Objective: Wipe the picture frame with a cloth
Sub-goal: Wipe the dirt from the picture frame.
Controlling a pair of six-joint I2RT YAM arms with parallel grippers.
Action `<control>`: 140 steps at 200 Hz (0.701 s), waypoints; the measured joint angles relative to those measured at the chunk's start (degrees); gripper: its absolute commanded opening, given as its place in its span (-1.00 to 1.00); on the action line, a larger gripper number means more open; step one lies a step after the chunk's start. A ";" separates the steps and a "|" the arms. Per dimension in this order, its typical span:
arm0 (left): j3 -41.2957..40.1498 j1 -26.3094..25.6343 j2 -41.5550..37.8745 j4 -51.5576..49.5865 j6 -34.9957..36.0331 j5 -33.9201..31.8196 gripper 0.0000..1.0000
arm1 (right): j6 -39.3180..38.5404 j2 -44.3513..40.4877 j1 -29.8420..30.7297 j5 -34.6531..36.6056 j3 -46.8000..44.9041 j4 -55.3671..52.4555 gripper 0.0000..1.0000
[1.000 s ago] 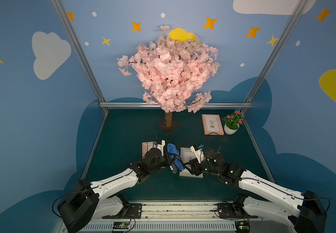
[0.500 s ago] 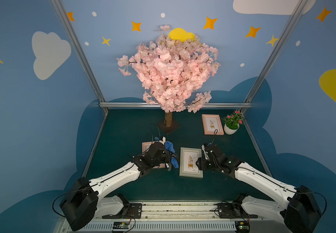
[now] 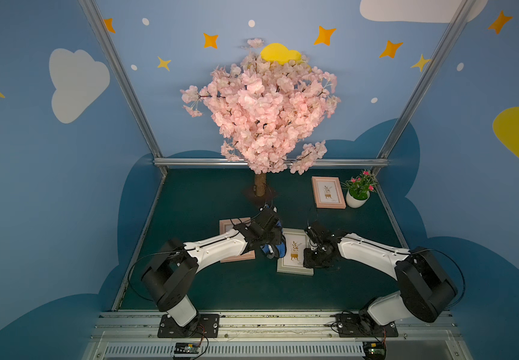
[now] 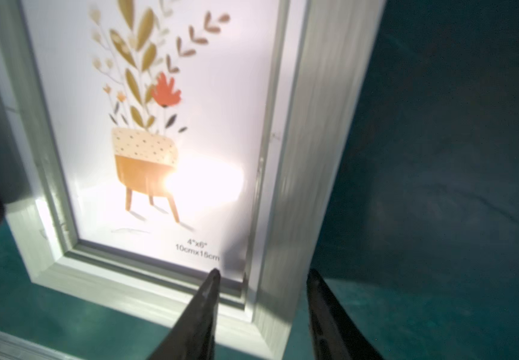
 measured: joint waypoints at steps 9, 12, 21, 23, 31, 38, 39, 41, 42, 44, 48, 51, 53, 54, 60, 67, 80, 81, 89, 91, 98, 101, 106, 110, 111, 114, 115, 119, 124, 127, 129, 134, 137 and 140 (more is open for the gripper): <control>1.18 0.15 1.77 0.07 0.00 0.33 -0.95 | -0.02 0.00 -0.09 -0.11 0.00 -0.07 -0.18; 1.66 0.20 2.38 0.07 0.00 0.50 -0.95 | 0.00 0.00 -0.09 -0.17 0.00 -0.04 -0.19; 3.08 0.28 4.39 0.07 -0.02 1.27 -0.95 | 0.00 0.00 -0.09 -0.22 0.00 0.02 -0.22; 3.41 0.28 4.90 0.07 -0.07 1.38 -0.95 | 0.00 0.00 -0.09 -0.22 0.00 0.02 -0.23; 4.76 0.42 6.73 0.09 -0.15 2.03 -0.95 | -0.04 0.00 -0.09 -0.35 0.00 0.09 -0.26; 6.08 0.48 8.46 0.07 -0.26 2.64 -0.95 | -0.17 0.00 -0.09 -0.46 0.00 0.22 -0.28; 6.34 0.48 8.79 0.04 -0.31 2.82 -0.95 | -0.15 0.00 -0.09 -0.48 -0.02 0.22 -0.29; 6.71 0.48 9.31 0.04 -0.31 2.95 -0.95 | -0.11 0.00 -0.09 -0.50 0.00 0.22 -0.29; 6.82 0.50 9.51 0.07 -0.33 3.02 -0.95 | -0.20 0.00 -0.09 -0.55 -0.02 0.24 -0.29; 7.23 0.52 10.03 0.07 -0.37 3.28 -0.95 | -0.24 0.00 -0.09 -0.55 0.00 0.26 -0.30; 8.02 0.52 11.06 0.02 -0.42 3.67 -0.95 | -0.28 0.00 -0.07 -0.63 0.00 0.28 -0.30; 8.57 0.52 11.76 -0.09 -0.44 3.78 -0.95 | -0.37 0.00 -0.09 -0.66 -0.02 0.35 -0.31; 8.96 0.52 12.22 -0.13 -0.52 4.07 -0.95 | -0.37 0.00 -0.09 -0.63 0.00 0.35 -0.31; 9.22 0.55 12.61 -0.17 -0.52 4.17 -0.95 | -0.35 0.00 -0.09 -0.63 -0.02 0.35 -0.32; 10.25 0.52 13.86 -0.28 -0.59 4.63 -0.95 | -0.44 0.00 -0.09 -0.63 0.00 0.39 -0.34; 11.43 0.52 15.34 -0.33 -0.66 5.53 -0.95 | -0.52 0.00 -0.04 -0.66 0.00 0.46 -0.39; 13.07 0.50 17.42 -0.28 -1.01 6.86 -0.95 | -0.81 0.11 0.09 -0.68 0.00 0.66 -0.45; 13.11 0.50 17.51 -0.28 -1.01 6.93 -0.95 | -0.81 0.13 0.09 -0.70 0.00 0.68 -0.46; 13.51 0.48 18.16 -0.13 -1.33 7.61 -0.95 | -0.92 0.31 0.24 -0.68 0.09 0.74 -0.49; 13.57 0.48 18.21 -0.13 -1.44 7.78 -0.95 | -0.76 0.37 0.31 -0.59 0.11 0.76 -0.49; 13.62 0.46 18.49 -0.02 -1.68 8.22 -0.95 | -0.81 0.59 0.39 -0.44 0.31 1.01 -0.50; 13.62 0.42 18.60 -0.02 -1.79 8.41 -0.95 | -0.83 0.70 0.46 -0.44 0.42 1.11 -0.51; 13.62 0.39 18.78 -0.04 -1.95 8.66 -0.95 | -0.87 0.83 0.66 -0.31 0.63 1.25 -0.51; 13.62 0.39 18.88 -0.07 -2.03 8.85 -0.95 | -0.90 0.98 0.87 -0.24 0.79 1.33 -0.52; 13.60 0.37 18.93 -0.07 -2.05 8.85 -0.95 | -0.90 1.01 0.92 -0.22 0.83 1.33 -0.52; 13.60 0.39 18.99 -0.04 -2.12 8.94 -0.95 | -0.90 1.11 1.14 -0.09 1.01 1.31 -0.53; 13.60 0.39 19.02 -0.04 -2.12 8.96 -0.95 | -0.90 1.16 1.18 -0.07 1.05 1.31 -0.53; 13.60 0.39 19.04 -0.04 -2.25 9.03 -0.95 | -0.85 1.31 1.44 0.04 1.25 1.27 -0.53; 13.55 0.44 19.04 -0.04 -2.38 9.03 -0.95 | -0.87 1.55 1.79 0.15 1.53 1.31 -0.54; 13.53 0.48 19.02 -0.04 -2.51 9.03 -0.95 | -0.90 1.68 1.92 0.24 1.64 1.36 -0.54; 13.44 0.55 18.95 0.00 -2.60 9.03 -0.95 | -0.90 1.79 2.05 0.28 1.77 1.40 -0.54; 13.09 0.68 18.80 0.24 -2.82 9.01 -0.95 | -0.90 2.08 2.36 0.44 2.08 1.46 -0.54; 12.74 0.81 18.64 0.52 -3.02 9.01 -0.95 | -0.90 2.29 2.58 0.50 2.29 1.49 -0.54; 12.26 0.94 18.43 0.70 -3.04 9.01 -0.95 | -0.90 2.45 2.71 0.59 2.43 1.51 -0.54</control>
